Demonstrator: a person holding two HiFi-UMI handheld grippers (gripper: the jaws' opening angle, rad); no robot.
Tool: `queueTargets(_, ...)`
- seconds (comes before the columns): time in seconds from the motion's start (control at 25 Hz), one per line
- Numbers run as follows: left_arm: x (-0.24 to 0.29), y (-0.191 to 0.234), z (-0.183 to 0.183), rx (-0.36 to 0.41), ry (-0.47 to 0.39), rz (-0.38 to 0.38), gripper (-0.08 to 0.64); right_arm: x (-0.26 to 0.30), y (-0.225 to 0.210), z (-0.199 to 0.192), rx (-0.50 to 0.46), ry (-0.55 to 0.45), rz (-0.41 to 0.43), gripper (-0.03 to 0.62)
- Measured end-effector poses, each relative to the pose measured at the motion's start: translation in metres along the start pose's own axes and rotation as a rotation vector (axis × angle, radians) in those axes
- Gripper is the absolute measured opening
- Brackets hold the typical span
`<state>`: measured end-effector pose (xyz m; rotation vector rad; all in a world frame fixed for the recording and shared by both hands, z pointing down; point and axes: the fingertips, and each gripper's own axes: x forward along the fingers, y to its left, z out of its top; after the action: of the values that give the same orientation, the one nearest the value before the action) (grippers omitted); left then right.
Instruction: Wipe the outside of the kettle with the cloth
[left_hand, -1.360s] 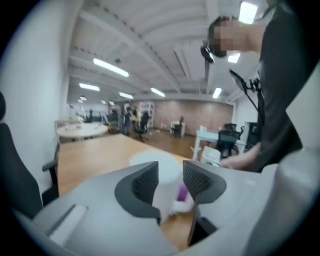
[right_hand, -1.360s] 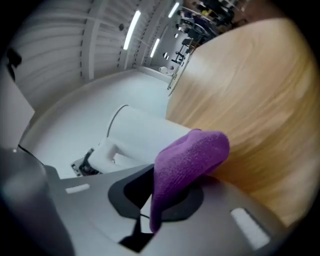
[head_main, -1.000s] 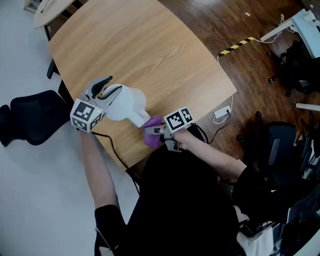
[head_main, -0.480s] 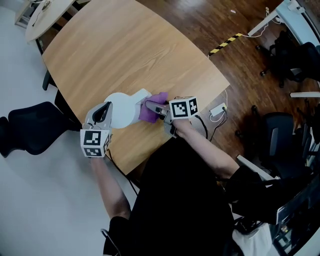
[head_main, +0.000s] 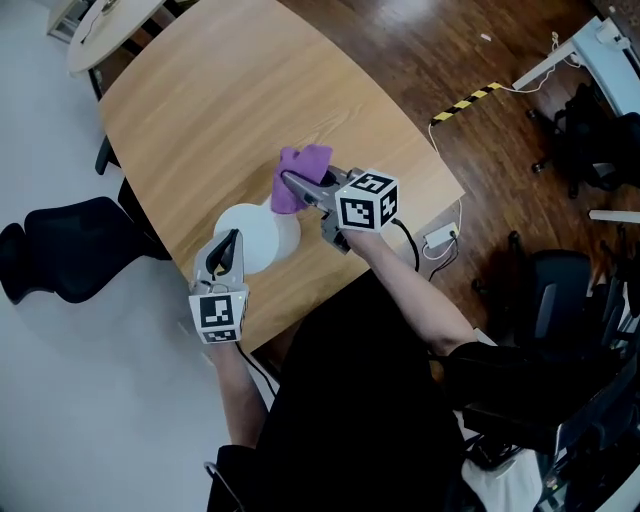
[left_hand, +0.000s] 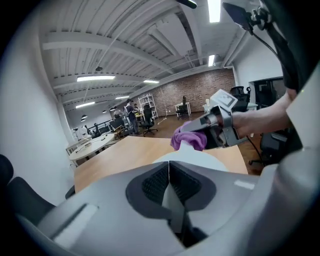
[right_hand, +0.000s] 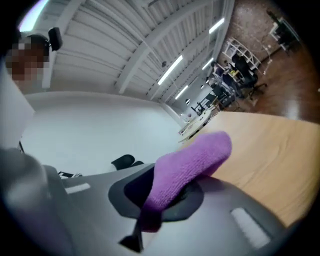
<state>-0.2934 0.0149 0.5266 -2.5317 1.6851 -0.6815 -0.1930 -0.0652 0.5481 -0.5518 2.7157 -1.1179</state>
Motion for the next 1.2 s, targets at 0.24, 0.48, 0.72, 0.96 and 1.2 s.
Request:
queueTargets(0.24,0.009,0.008,0.002,-0.022,0.022,0.035,0.095,0.005,0.027,0.024,-0.389,0.178,-0.136,0.023)
queueTargets(0.48,0.005,0.005,0.002,-0.042,0.029,0.054,0.095,0.039,0.095,-0.054,-0.854,0.502,0.01,0.025)
queueTargets(0.72,0.008,0.007,0.001,-0.043,0.021,0.062,0.095,0.011,0.018,0.004,-0.72,0.402,-0.255,0.023)
queueTargets(0.96,0.006,0.004,-0.001,-0.047,0.019,0.066,0.094,0.003,0.026,0.02,-0.016,0.144,0.133,0.023)
queueTargets(1.2,0.016,0.0,0.002,-0.043,0.016,0.089,0.095,0.006,-0.078,-0.059,0.409,0.09,0.081,0.021)
